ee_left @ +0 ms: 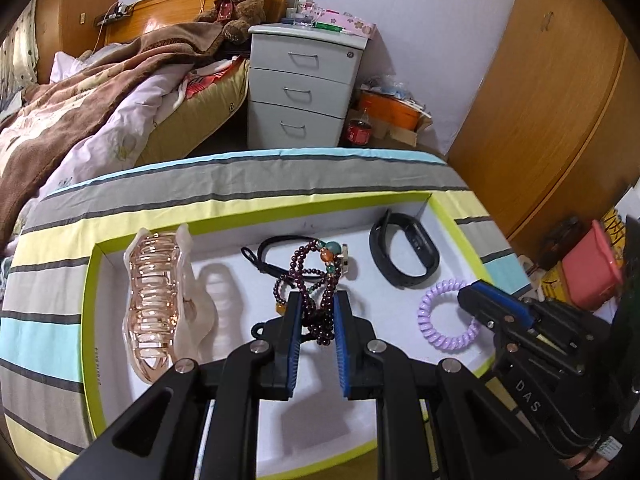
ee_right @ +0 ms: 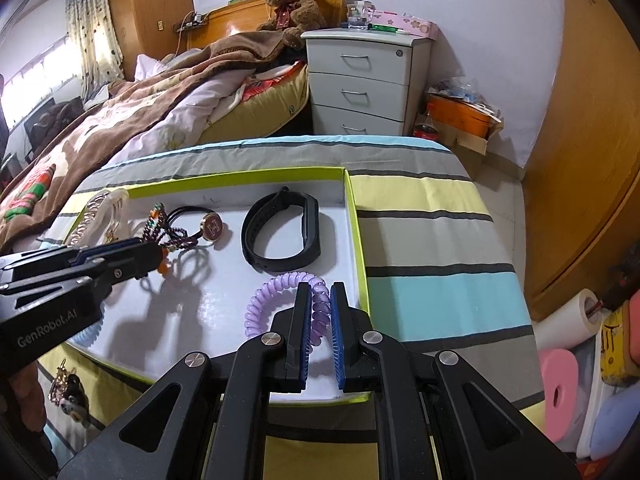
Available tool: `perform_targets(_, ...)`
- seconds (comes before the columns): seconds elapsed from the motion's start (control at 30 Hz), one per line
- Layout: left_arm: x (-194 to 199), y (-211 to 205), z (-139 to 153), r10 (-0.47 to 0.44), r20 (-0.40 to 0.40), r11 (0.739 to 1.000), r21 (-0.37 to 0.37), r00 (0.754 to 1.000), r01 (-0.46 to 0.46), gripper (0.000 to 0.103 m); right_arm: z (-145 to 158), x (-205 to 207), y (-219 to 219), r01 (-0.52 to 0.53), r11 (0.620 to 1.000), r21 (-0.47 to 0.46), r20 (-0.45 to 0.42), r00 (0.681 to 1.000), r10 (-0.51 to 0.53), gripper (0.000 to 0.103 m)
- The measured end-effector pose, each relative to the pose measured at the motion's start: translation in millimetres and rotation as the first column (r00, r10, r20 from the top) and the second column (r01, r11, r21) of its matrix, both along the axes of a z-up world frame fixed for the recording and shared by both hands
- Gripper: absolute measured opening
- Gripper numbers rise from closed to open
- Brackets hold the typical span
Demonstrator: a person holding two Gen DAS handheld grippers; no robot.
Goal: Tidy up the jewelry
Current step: 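Carry bracelet with left tool while right tool carries purple coil to green box, then release bracelet with left tool while right tool releases purple coil in box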
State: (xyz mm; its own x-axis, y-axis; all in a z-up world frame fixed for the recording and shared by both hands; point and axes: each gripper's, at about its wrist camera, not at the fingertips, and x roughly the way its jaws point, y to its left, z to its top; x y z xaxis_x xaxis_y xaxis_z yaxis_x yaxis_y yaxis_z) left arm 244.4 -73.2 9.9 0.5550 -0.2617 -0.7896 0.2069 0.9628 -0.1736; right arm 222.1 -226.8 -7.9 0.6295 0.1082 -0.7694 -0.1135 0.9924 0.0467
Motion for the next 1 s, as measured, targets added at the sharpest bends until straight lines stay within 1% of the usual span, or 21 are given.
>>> perform_targets(0.43, 5, -3, -13, 0.004, -0.033, 1.0, 0.008, 0.999, -0.003, 0.016, -4, 3, 1, -0.003, 1.0, -0.009, -0.005, 1.0, 0.003, 0.01)
perform_targets(0.73, 7, -2, -16, 0.013, -0.042, 1.0, 0.006, 0.999, -0.013, 0.017, -4, 3, 1, -0.002, 1.0, -0.009, -0.005, 1.0, 0.002, 0.01)
perform_targets(0.9, 7, 0, -17, 0.018, -0.046, 1.0, 0.003, 0.999, -0.018, 0.022, -4, 3, 2, -0.001, 1.0, 0.001, -0.006, 1.0, 0.001, 0.011)
perform_targets(1.0, 7, 0, -17, 0.021, -0.046, 1.0, 0.005, 0.999, -0.021, 0.028, -3, 2, 2, -0.002, 1.0, 0.005, -0.007, 1.0, 0.002, 0.013)
